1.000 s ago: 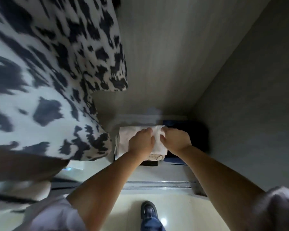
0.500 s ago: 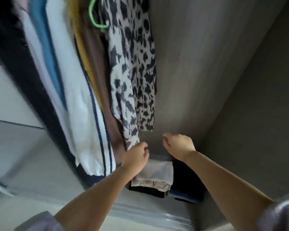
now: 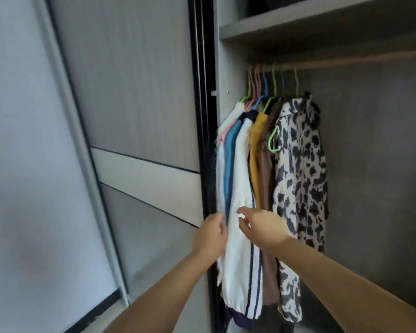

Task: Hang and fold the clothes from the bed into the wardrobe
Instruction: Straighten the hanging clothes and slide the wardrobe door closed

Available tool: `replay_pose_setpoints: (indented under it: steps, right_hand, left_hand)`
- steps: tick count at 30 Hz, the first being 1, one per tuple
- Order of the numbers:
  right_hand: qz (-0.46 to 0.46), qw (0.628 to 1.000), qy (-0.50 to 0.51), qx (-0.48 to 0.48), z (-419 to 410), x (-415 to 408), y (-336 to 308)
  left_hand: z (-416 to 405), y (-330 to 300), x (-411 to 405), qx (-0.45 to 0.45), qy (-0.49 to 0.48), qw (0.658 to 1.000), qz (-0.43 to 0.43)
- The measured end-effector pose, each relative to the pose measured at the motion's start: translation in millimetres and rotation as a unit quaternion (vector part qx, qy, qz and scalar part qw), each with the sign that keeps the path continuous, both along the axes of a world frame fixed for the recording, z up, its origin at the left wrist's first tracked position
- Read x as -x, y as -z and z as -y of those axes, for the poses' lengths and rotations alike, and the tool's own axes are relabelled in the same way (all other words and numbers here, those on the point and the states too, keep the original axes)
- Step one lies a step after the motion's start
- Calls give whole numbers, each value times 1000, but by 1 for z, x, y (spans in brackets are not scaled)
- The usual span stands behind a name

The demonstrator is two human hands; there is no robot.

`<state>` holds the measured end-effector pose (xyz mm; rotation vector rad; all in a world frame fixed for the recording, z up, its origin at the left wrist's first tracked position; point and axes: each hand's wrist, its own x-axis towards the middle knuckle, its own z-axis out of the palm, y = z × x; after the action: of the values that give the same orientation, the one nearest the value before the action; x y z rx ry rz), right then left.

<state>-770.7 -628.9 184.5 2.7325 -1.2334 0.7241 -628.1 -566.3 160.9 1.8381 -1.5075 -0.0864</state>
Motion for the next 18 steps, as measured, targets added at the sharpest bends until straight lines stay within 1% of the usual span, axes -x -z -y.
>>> replay_pose_setpoints:
  steps: [3, 6, 8, 10, 12, 15, 18]
  right_hand:
    - [57, 998, -5, -31, 14, -48, -30]
    - [120, 992, -10, -43, 31, -84, -59]
    - [165, 985, -10, -43, 42, -104, -73]
    - [192, 980, -7, -45, 51, -124, -85]
    - [213, 976, 19, -48, 58, -139, -93]
    - [222, 972, 61, -32, 67, -154, -94]
    - [188, 978, 88, -13, 69, -161, -94]
  left_hand:
    - [10, -21, -30, 10, -40, 999, -7]
    - [33, -35, -51, 13, -49, 998, -35]
    - [51, -44, -59, 46, -46, 996, -67]
    - [69, -51, -62, 85, -24, 992, -95]
    - [83, -53, -62, 113, -7, 987, -116]
    - [94, -51, -62, 145, -15, 978, -146]
    - [97, -54, -57, 155, -26, 973, -171]
